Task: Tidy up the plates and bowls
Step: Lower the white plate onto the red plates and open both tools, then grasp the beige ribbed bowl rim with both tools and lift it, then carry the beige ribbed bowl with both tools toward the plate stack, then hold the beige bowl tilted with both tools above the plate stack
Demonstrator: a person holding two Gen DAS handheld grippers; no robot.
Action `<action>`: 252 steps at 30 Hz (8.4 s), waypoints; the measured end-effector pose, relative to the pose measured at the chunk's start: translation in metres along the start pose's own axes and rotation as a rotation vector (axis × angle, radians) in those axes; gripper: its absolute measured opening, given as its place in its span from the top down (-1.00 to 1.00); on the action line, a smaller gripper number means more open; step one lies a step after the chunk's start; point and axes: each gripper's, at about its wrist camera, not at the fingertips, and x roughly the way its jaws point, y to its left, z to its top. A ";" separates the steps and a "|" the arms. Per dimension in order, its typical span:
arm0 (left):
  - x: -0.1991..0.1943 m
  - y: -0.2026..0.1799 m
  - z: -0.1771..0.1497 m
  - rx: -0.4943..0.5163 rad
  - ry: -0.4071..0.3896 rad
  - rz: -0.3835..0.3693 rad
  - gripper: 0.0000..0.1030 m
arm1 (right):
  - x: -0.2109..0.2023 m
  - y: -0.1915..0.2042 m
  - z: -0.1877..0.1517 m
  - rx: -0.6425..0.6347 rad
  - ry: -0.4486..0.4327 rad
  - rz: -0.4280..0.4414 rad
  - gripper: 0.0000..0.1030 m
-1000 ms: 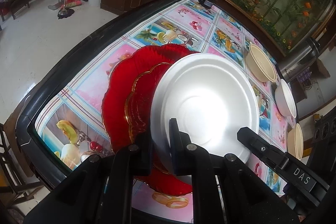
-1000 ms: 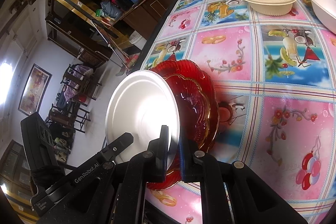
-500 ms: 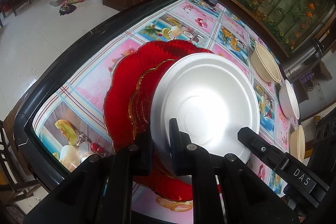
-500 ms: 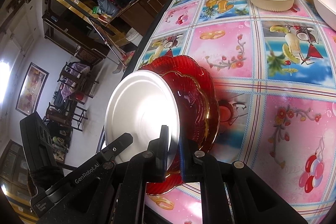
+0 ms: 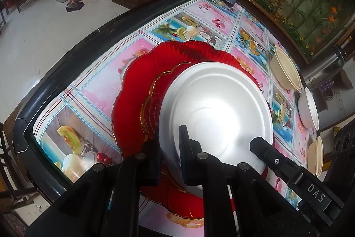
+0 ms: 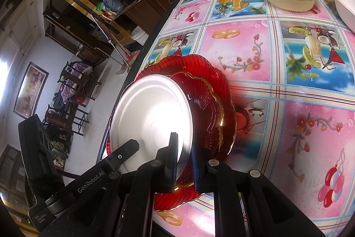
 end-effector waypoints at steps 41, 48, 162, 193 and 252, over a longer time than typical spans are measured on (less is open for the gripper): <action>0.023 -0.212 0.048 0.095 0.028 -0.135 -0.44 | -0.126 -0.162 0.049 0.381 -0.278 0.118 -0.44; 0.081 -0.248 0.088 0.016 0.073 -0.072 -0.44 | -0.113 -0.200 0.105 0.490 -0.284 0.136 -0.44; -0.066 -0.097 -0.052 0.148 -0.219 -0.104 0.71 | -0.118 -0.058 -0.026 0.076 -0.283 0.043 0.74; -0.070 -0.055 -0.049 0.075 -0.246 -0.042 0.71 | -0.089 -0.013 -0.031 -0.015 -0.213 0.064 0.74; -0.065 -0.043 -0.047 0.073 -0.233 0.032 0.67 | -0.066 0.007 -0.032 -0.037 -0.148 0.062 0.74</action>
